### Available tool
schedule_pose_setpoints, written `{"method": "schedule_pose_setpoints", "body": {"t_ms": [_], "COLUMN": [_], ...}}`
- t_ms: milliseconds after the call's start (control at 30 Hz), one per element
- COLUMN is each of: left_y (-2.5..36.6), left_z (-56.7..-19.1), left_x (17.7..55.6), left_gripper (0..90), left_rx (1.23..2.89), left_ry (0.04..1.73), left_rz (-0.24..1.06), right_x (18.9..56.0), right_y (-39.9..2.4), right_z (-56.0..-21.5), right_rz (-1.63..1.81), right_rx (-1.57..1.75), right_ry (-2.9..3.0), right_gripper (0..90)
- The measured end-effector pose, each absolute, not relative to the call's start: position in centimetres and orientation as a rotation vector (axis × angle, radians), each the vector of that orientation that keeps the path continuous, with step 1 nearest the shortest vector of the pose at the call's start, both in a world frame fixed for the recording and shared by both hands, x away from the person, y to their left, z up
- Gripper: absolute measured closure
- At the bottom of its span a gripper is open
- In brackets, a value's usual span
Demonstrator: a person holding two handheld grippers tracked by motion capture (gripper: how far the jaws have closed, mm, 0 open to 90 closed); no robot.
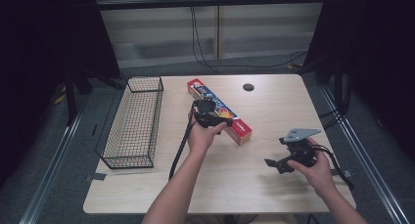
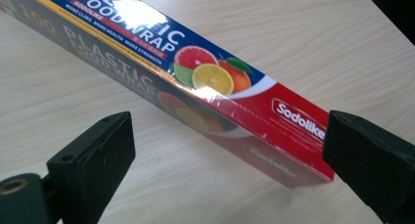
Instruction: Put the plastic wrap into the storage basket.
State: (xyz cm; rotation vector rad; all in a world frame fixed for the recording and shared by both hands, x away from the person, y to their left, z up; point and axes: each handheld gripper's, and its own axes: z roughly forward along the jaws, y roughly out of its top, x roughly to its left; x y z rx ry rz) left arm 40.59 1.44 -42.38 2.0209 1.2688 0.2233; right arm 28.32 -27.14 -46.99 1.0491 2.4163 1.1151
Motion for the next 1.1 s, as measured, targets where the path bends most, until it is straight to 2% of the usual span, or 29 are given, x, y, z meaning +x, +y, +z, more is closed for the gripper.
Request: {"method": "schedule_pose_setpoints", "body": {"t_ms": [1100], "left_y": [-2.1], "left_z": [-45.5], "left_x": [44.9], "left_gripper": [1.0], "left_rx": [1.974], "left_ry": [1.458], "left_rz": [0.262], "right_x": [28.3], "right_y": [-27.2], "right_z": [-46.7], "right_rz": [1.160], "right_rx": [1.045], "right_ry": [2.412], "right_gripper": [0.0]}}
